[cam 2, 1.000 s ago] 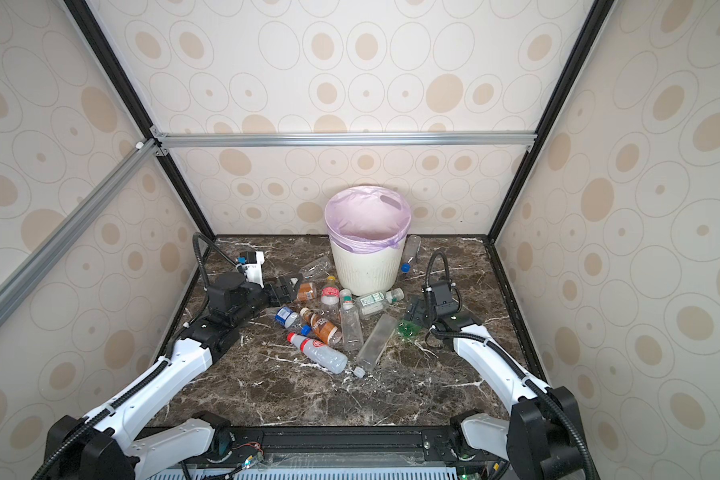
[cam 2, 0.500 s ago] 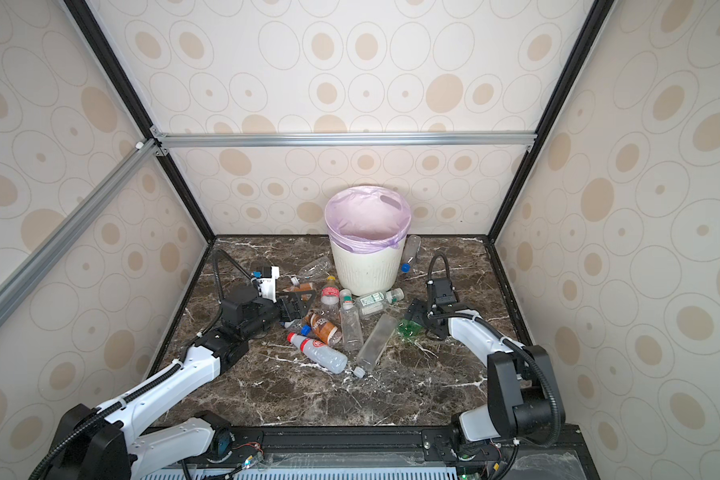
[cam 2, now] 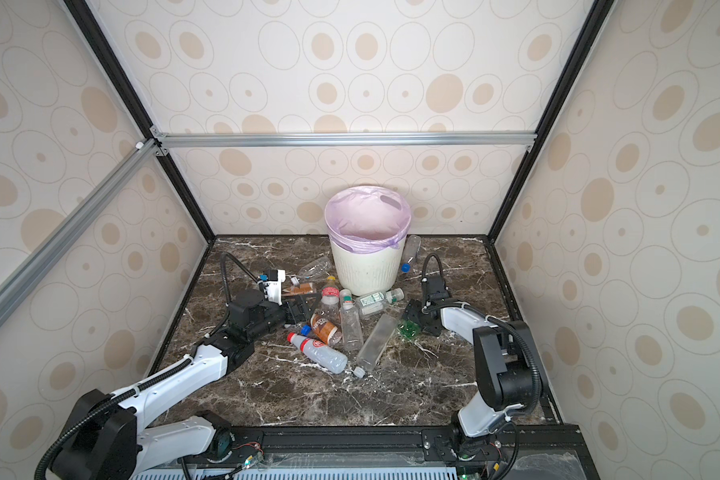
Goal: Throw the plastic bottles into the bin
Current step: 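Grasp the Sprite bottle with the right gripper and lift it toward the bin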
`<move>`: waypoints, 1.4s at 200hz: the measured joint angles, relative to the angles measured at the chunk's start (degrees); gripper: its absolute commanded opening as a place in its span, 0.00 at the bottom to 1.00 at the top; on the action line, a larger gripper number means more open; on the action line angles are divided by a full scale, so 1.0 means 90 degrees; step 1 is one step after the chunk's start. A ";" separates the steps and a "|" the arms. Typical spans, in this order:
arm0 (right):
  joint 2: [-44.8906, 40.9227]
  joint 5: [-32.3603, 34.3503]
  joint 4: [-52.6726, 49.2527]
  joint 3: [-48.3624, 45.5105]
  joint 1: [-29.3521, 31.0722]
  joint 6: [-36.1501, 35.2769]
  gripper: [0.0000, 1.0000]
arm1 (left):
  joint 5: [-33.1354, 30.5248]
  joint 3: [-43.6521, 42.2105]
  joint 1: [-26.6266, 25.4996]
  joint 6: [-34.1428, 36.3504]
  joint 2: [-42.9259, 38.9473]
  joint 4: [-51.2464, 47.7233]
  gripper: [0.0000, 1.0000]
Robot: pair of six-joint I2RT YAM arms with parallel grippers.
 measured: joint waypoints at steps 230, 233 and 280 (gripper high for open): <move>-0.2278 0.0765 0.0899 0.3405 0.0580 -0.2040 0.46 | -0.0238 0.2147 -0.0308 0.0571 0.0410 -0.0614 0.99; -0.2244 0.0780 0.0947 0.3480 0.0614 -0.2091 0.46 | -0.0253 0.2210 -0.0308 0.0590 0.0427 -0.0634 0.99; -0.1700 0.0835 0.1440 0.4682 0.0889 -0.2620 0.46 | -0.0425 0.2698 -0.0316 0.0845 0.0461 -0.0765 0.99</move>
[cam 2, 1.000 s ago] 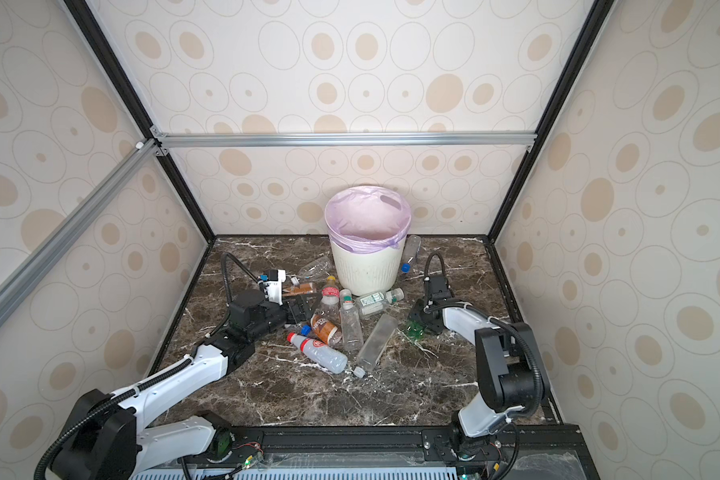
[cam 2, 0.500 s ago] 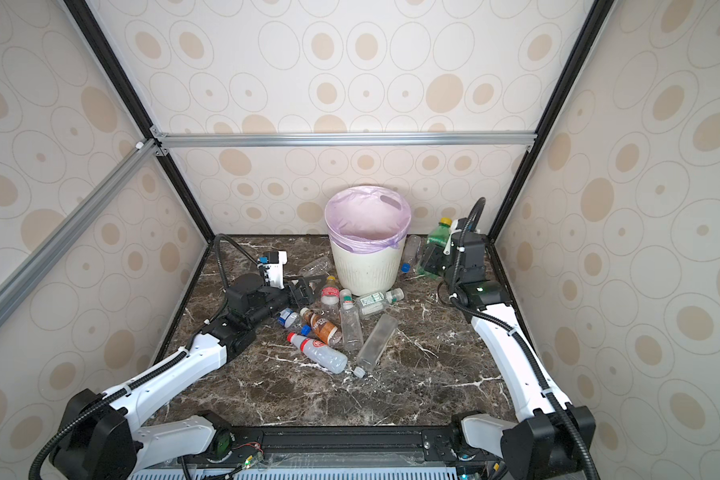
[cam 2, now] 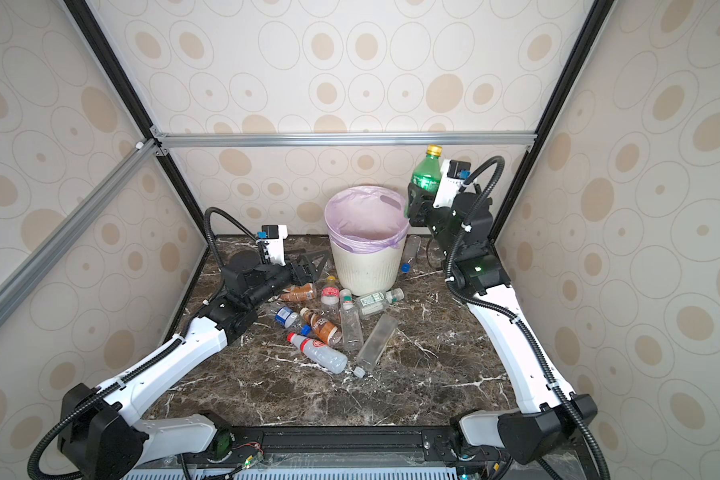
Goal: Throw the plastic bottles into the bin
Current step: 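Grasp the Sprite bottle with the right gripper and lift it toward the bin, then open the right gripper over the bin to drop the Sprite bottle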
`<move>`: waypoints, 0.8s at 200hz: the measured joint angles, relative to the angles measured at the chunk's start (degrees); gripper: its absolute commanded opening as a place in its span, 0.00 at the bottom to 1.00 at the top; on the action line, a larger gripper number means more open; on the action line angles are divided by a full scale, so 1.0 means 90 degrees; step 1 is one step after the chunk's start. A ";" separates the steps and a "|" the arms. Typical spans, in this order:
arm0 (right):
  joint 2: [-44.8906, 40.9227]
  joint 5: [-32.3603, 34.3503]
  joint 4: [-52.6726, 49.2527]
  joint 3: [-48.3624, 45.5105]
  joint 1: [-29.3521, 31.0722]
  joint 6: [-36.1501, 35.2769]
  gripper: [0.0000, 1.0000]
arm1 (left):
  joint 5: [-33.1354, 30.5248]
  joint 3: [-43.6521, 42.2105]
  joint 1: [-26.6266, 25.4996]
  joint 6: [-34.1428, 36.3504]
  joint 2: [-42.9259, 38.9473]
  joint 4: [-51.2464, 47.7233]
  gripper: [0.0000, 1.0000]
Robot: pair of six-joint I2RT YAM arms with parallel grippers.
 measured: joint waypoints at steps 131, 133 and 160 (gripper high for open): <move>0.1761 -0.0046 -0.0221 0.2431 0.0095 0.0148 0.51 | -0.0304 0.0012 -0.0024 0.0372 -0.0143 -0.0364 0.99; 0.1870 -0.0063 -0.0301 0.2480 0.0095 0.0175 0.52 | -0.0306 0.0012 -0.0022 0.0376 -0.0146 -0.0369 0.99; 0.3300 -0.0352 -0.1707 0.3633 0.0112 0.0335 0.92 | -0.0330 0.0012 -0.0022 0.0413 -0.0182 -0.0452 0.99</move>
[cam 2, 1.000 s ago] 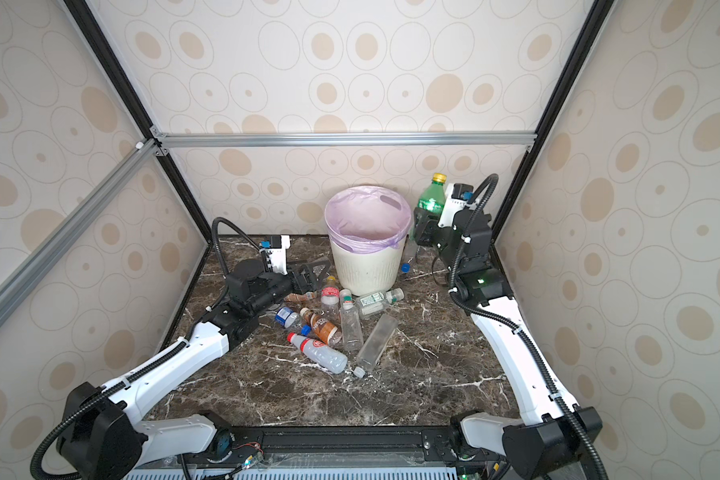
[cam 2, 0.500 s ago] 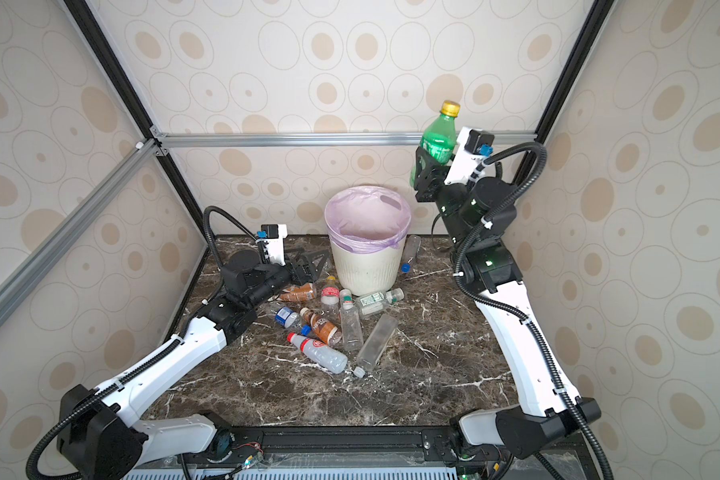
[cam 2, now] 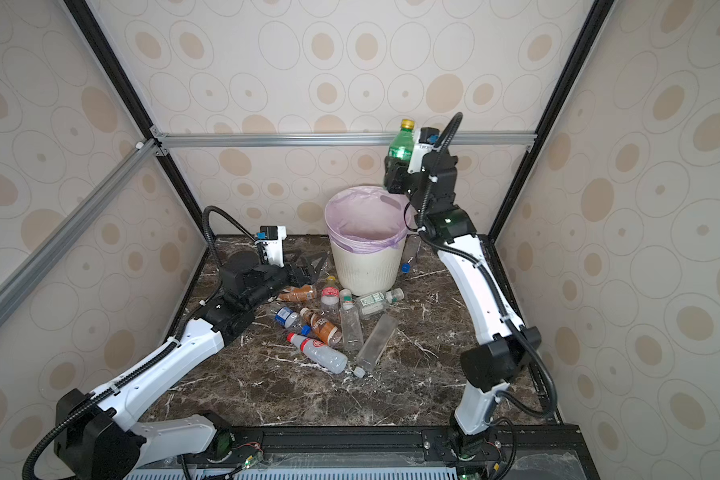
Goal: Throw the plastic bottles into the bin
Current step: 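Open the right gripper over the bin to drop the Sprite bottle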
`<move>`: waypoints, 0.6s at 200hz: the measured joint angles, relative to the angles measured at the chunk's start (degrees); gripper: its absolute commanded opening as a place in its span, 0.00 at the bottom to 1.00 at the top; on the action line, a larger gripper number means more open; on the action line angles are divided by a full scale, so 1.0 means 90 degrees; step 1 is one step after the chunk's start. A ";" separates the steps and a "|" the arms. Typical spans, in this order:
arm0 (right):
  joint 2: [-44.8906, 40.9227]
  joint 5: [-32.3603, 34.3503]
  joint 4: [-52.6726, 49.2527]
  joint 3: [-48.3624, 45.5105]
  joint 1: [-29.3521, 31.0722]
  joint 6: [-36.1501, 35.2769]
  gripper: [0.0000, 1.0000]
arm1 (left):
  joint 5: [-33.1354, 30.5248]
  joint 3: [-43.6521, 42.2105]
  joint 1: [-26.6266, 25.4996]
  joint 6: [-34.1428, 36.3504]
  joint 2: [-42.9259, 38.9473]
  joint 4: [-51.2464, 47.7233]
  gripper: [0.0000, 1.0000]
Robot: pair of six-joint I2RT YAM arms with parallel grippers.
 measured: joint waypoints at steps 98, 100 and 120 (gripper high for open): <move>-0.0262 0.0180 -0.1353 0.1112 0.0355 -0.0313 0.99 | -0.0044 -0.0002 0.0000 0.0027 -0.0153 -0.0121 0.99; -0.0284 0.0185 -0.1350 0.1117 0.0352 -0.0316 0.99 | -0.0044 -0.0002 0.0000 0.0024 -0.0153 -0.0121 0.99; -0.0357 0.0231 -0.1350 0.1122 0.0338 -0.0321 0.99 | -0.0046 -0.0012 -0.0002 0.0024 -0.0177 -0.0134 0.99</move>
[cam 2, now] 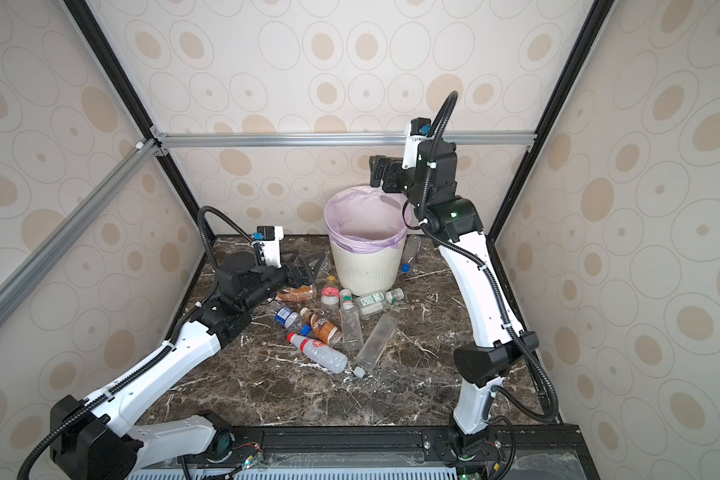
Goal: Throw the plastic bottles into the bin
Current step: 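Open the right gripper over the bin to drop the Sprite bottle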
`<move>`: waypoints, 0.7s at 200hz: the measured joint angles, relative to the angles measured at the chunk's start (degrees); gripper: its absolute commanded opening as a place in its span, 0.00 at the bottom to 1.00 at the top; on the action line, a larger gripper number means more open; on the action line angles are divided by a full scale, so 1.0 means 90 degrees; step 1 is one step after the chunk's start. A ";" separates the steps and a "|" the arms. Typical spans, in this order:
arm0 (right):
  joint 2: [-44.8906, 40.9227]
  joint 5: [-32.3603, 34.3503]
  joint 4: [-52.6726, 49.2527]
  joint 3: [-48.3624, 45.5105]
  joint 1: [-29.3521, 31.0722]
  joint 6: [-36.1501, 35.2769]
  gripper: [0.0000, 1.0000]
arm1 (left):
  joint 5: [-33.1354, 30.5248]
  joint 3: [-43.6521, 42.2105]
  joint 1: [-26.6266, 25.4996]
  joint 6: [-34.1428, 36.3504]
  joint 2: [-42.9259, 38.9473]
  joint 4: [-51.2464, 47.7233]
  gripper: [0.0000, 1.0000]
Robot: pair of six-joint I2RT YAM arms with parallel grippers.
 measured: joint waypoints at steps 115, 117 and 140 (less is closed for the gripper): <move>-0.1132 0.0284 -0.0117 -0.2225 0.0002 -0.0374 0.99 | -0.0658 0.0525 0.0100 0.0000 0.0573 -0.1715 0.99; -0.1200 0.0287 -0.0107 -0.2314 -0.0002 -0.0384 0.99 | -0.0653 0.0546 0.0121 0.0000 0.0580 -0.1761 0.99; -0.1715 0.0308 -0.0087 -0.2992 -0.0090 -0.0413 0.99 | -0.0622 0.0699 0.0330 0.0000 0.0668 -0.1994 0.99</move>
